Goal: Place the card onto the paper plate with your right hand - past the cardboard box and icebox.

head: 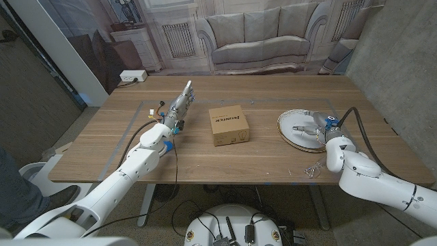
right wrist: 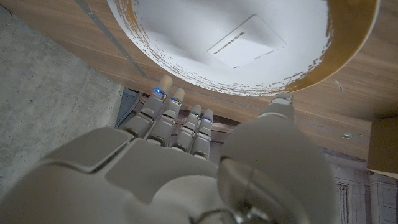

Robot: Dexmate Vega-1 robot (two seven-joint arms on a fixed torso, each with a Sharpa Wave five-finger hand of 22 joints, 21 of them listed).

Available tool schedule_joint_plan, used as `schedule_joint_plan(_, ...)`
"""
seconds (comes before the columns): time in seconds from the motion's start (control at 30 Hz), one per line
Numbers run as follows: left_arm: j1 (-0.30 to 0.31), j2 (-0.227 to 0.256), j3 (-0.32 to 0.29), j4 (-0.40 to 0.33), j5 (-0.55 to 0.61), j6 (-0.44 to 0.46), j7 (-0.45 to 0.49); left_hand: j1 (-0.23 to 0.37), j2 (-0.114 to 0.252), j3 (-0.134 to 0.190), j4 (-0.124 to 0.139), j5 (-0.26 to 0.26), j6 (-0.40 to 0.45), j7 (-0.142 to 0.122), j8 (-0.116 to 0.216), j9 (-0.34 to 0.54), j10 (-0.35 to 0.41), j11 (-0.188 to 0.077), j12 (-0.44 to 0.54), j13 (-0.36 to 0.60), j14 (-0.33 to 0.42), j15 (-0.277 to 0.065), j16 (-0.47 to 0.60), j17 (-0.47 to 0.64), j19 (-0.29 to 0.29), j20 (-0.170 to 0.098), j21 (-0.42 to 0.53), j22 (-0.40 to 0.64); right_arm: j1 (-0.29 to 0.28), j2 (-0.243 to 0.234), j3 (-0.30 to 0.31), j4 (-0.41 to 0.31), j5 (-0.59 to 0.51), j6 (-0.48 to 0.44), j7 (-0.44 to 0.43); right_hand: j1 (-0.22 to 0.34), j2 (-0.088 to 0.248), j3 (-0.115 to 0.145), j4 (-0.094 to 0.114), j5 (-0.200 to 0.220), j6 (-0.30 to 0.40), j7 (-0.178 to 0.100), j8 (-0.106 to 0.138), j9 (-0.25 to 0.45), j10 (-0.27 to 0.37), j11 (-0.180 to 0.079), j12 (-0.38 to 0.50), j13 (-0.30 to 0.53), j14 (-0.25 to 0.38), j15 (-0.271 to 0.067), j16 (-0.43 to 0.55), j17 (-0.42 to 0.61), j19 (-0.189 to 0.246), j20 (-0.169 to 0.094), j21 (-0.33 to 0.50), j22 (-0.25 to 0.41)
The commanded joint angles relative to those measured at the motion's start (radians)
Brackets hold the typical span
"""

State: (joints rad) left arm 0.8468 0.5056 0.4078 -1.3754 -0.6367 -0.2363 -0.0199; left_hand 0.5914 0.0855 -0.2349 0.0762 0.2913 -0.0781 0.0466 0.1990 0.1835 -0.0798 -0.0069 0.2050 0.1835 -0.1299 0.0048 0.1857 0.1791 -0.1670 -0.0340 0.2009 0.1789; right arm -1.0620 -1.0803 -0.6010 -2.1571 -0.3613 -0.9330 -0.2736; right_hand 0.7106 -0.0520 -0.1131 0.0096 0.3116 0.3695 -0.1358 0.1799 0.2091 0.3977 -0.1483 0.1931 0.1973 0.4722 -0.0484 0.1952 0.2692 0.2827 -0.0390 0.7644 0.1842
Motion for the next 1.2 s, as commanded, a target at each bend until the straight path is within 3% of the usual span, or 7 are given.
schedule_joint_plan(0.03, 0.003, -0.003, 0.001, 0.007, -0.002, -0.005, -0.002, 0.002, 0.004, -0.005, 0.001, -0.003, -0.008, 0.002, -0.004, 0.003, -0.009, 0.001, -0.002, 0.005, -0.008, 0.0, 0.002, 0.004, -0.007, -0.017, 0.0, 0.003, -0.001, -0.026, 0.007, -0.052, -0.026, 0.002, 0.001, -0.008, 0.002, -0.009, 0.001, 0.006, -0.002, 0.0, 0.009, 0.002, -0.001, 0.007, 0.01, 0.002, -0.007, -0.023, 0.006, 0.002, -0.005, -0.034, -0.006, 0.001)
schedule_joint_plan(0.5, 0.018, 0.008, -0.004, -0.016, 0.0, 0.007, 0.016, 0.002, 0.005, -0.007, 0.001, -0.003, -0.007, 0.002, -0.003, 0.003, -0.009, 0.002, -0.002, 0.005, -0.009, 0.002, 0.002, 0.004, -0.007, -0.017, 0.0, 0.003, -0.019, -0.056, 0.065, -0.105, -0.01, 0.008, 0.012, -0.024, 0.006, -0.015, 0.01, 0.013, -0.008, 0.006, 0.01, 0.001, -0.004, 0.012, 0.013, 0.001, -0.009, -0.023, 0.009, 0.001, -0.001, -0.034, -0.009, 0.002)
schedule_joint_plan(0.83, 0.021, 0.011, -0.005, -0.015, -0.005, 0.011, 0.014, 0.002, 0.005, -0.008, 0.001, -0.003, -0.008, 0.002, -0.004, 0.003, -0.009, -0.001, -0.002, 0.005, -0.009, 0.001, 0.002, 0.004, -0.008, -0.017, 0.0, 0.003, -0.002, -0.077, 0.053, -0.143, -0.05, -0.015, 0.039, -0.031, 0.007, -0.019, 0.014, 0.017, -0.011, 0.008, 0.01, 0.001, -0.005, 0.013, 0.014, 0.001, -0.009, -0.02, 0.01, 0.001, 0.0, -0.033, -0.011, 0.002)
schedule_joint_plan(1.2, 0.016, 0.004, -0.004, -0.005, -0.005, -0.003, 0.005, 0.003, 0.006, -0.009, 0.001, -0.003, -0.008, 0.001, -0.003, 0.003, -0.009, -0.001, -0.002, 0.005, -0.009, 0.001, 0.002, 0.004, -0.007, -0.019, 0.0, 0.003, -0.025, -0.09, 0.118, -0.192, -0.016, -0.023, 0.039, -0.042, 0.011, -0.023, 0.021, 0.021, -0.012, 0.011, 0.012, 0.0, -0.007, 0.014, 0.015, 0.001, -0.008, -0.015, 0.013, 0.0, 0.002, -0.033, -0.014, 0.002)
